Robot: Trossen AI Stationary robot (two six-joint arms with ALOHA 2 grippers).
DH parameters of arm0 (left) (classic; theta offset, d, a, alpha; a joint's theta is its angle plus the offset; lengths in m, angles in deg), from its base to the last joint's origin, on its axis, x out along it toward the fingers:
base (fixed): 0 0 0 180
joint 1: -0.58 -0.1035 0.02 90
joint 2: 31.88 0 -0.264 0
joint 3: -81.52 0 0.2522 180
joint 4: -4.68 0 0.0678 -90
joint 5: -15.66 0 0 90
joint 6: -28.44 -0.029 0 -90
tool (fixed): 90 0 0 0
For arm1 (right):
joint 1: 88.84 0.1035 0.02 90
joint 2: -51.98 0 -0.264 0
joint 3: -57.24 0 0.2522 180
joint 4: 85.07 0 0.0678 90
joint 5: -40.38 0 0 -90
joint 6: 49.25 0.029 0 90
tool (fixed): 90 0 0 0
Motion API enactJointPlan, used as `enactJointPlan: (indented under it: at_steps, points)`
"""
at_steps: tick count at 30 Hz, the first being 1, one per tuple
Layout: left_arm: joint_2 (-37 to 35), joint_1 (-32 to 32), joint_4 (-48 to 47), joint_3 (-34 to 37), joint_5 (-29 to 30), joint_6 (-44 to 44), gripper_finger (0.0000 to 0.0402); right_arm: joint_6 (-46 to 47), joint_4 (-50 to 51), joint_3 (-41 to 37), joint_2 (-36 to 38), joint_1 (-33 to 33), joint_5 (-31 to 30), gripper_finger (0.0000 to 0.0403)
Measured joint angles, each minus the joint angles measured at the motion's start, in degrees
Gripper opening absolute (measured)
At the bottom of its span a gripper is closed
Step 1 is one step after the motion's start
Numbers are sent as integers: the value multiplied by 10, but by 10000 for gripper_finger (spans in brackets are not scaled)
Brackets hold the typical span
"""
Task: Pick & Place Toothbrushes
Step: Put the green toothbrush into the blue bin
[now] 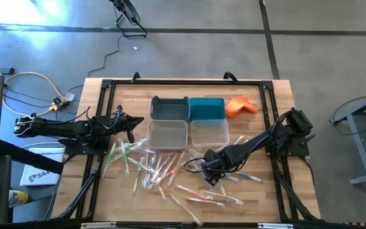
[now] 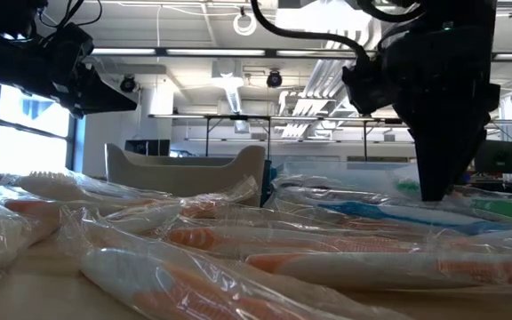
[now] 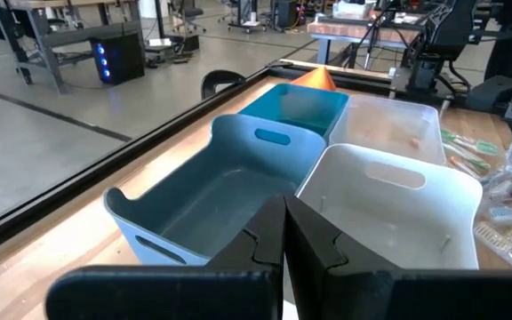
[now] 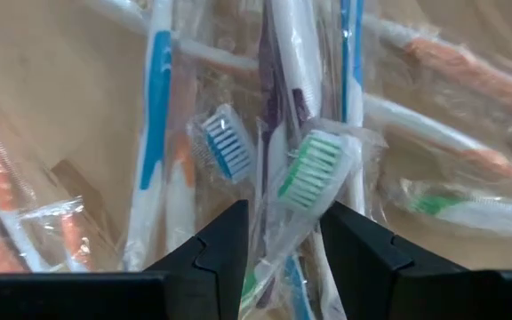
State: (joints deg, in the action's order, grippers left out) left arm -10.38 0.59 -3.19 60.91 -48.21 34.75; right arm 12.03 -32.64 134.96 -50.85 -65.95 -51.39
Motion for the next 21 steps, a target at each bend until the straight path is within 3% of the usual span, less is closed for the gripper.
enactJointPlan:
  at_steps: [7, 21]
  points:
    - [0, 0, 0, 0, 0, 0, 0, -1, 1, 0, -2, 0, 1, 123]
    - [0, 0, 0, 0, 0, 0, 0, -15, 0, 0, -2, -9, 37, 14]
